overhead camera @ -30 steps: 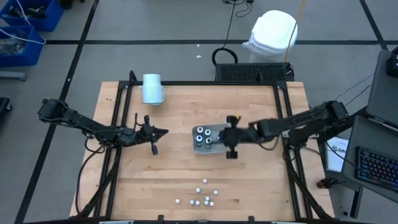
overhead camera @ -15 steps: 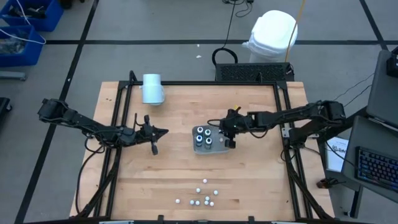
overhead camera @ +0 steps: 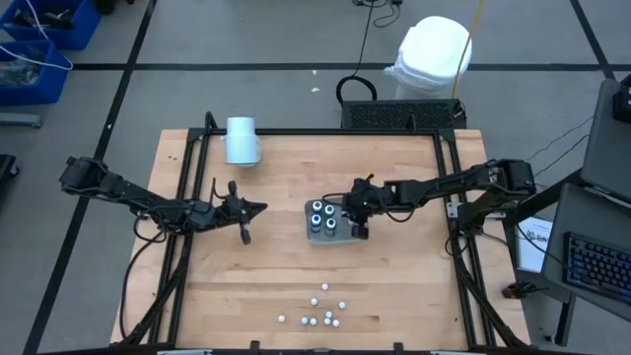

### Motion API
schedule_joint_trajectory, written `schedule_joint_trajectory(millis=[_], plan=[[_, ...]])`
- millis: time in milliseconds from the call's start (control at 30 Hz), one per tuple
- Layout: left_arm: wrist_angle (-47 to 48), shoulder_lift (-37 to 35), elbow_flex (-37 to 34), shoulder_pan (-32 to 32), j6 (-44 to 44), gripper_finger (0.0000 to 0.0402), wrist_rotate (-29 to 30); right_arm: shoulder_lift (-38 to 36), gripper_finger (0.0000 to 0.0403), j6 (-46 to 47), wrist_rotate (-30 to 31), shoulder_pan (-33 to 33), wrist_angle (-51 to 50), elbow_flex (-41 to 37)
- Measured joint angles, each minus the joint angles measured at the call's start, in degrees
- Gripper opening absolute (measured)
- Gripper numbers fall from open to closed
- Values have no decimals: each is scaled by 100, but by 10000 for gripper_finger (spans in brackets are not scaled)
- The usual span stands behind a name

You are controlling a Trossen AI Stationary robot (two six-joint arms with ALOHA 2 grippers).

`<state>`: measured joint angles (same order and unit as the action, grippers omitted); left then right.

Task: Pick & Place food coloring
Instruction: Put the small green food coloring bottle into the gray bin, then put the small orange food coloring bottle into the gray bin

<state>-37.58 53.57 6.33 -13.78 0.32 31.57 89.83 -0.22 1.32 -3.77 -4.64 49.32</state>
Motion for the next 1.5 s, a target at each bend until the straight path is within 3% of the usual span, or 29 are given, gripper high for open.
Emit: schedule_joint_trajectory(millis=[1000,1233,1400,1500], plan=[[9,-1,-2,63,-60,8,-52,-141,99,69,17,-4,-29,7],[128,-1,-7,63,-149,8,-66,-1501,75,-728,-30,-37,-848,66],[280,1,-9,63,-232,8,-234,-2931,18,-864,-708,-256,-1177,-68],[291,3,-9,63,-235,8,-278,-3822,6,-839,-932,-342,-1163,-399]])
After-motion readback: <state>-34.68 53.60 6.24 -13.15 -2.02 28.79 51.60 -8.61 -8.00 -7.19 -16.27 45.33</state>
